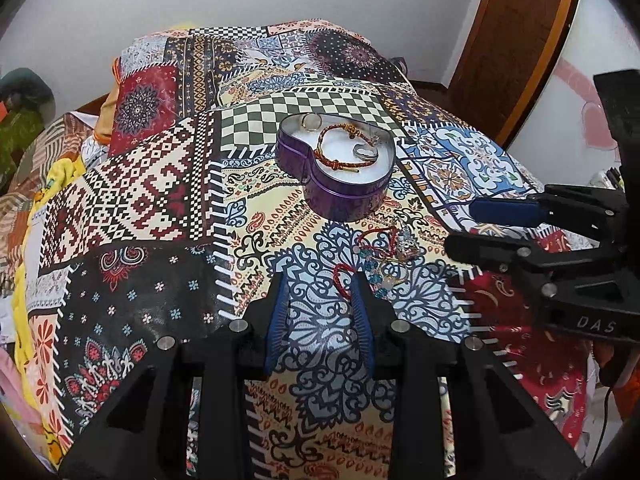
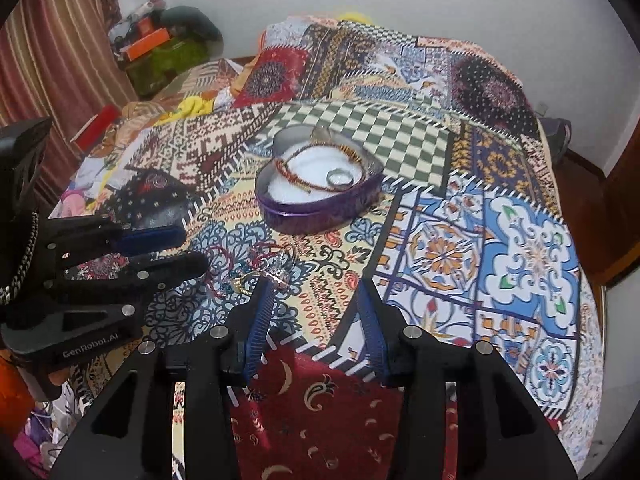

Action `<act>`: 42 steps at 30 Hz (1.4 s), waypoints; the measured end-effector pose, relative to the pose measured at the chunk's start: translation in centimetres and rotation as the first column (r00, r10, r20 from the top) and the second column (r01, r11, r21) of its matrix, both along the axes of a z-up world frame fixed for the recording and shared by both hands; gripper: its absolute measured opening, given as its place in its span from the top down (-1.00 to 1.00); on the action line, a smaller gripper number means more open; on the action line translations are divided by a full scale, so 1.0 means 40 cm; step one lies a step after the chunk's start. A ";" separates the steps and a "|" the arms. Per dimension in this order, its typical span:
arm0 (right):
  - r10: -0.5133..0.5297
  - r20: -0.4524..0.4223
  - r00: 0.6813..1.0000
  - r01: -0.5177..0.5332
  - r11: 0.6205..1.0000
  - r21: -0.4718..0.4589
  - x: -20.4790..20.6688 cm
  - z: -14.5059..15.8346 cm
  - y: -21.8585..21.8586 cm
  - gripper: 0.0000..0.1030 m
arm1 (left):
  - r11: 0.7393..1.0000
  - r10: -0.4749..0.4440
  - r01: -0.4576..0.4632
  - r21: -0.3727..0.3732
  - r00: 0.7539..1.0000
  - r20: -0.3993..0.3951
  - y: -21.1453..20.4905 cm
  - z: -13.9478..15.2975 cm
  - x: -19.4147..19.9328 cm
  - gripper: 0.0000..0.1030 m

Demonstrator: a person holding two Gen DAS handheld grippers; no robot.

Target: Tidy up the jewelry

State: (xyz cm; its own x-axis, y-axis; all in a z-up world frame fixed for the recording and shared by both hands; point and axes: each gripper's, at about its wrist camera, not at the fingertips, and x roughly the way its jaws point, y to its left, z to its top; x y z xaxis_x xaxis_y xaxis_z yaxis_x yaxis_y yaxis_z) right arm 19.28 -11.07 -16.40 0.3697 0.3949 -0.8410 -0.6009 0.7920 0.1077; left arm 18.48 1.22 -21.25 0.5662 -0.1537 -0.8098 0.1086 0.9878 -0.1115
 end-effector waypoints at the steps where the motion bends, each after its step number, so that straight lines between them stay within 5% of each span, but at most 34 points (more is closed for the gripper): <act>1: 0.003 -0.001 1.000 -0.003 1.000 -0.002 -0.001 -0.003 0.003 0.24 | 1.000 -0.001 0.001 -0.001 1.000 0.000 -0.002 -0.004 0.003 0.39; 16: 0.071 -0.034 0.997 -0.072 0.997 -0.019 0.029 -0.037 0.057 0.24 | 0.998 -0.003 0.004 -0.064 1.000 0.022 0.009 -0.026 0.024 0.99; 25: 0.073 -0.062 0.995 -0.074 0.997 -0.016 0.038 -0.055 0.057 0.71 | 0.998 0.005 -0.001 -0.070 0.999 0.051 0.014 0.005 0.020 1.00; 42: 0.011 0.027 1.000 -0.013 0.999 0.045 0.010 0.033 0.001 0.71 | 0.999 0.016 -0.008 -0.052 0.986 0.165 0.012 0.139 -0.022 1.00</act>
